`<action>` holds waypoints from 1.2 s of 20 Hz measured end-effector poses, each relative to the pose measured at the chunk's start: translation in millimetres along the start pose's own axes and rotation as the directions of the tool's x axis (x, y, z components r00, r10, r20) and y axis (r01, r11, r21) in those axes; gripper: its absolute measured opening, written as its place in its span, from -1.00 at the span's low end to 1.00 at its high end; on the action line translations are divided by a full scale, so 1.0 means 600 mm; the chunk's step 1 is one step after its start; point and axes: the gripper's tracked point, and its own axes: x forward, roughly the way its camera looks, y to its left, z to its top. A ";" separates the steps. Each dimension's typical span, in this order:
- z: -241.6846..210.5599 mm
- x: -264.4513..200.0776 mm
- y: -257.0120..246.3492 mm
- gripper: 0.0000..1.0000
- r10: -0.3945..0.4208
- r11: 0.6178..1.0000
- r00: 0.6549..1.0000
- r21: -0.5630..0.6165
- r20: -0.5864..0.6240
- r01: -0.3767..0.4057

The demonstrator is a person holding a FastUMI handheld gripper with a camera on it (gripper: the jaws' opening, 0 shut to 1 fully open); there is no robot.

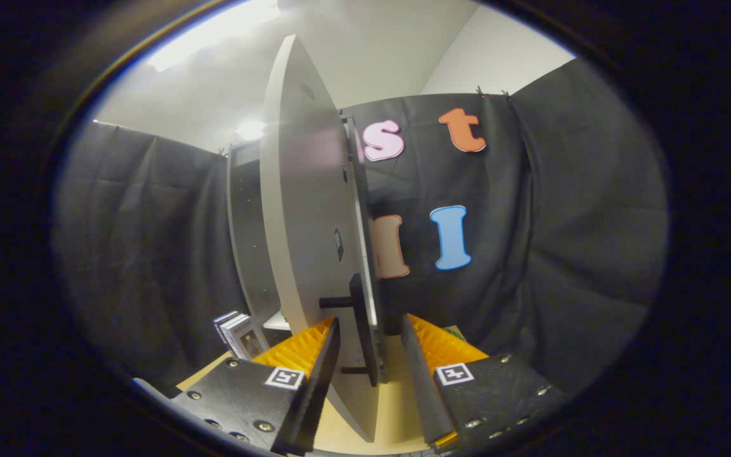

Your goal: Open the shoe cabinet door, grab the shoes and put them into the shoe cabinet, then close the shoe cabinet door.

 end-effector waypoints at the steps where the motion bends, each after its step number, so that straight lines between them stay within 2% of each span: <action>1: -0.002 0.005 0.013 0.22 0.022 1.000 1.000 0.002 -0.004 -0.022; 7: -0.021 0.033 0.112 0.22 0.132 0.991 0.991 0.031 -0.019 -0.131; 12: -0.036 0.074 0.185 0.22 0.179 0.983 0.983 0.042 -0.031 -0.178; 23: -0.064 0.165 0.321 0.24 0.213 0.977 0.976 0.018 -0.049 -0.213; 24: -0.070 0.176 0.337 0.29 0.218 0.976 0.975 0.021 -0.053 -0.217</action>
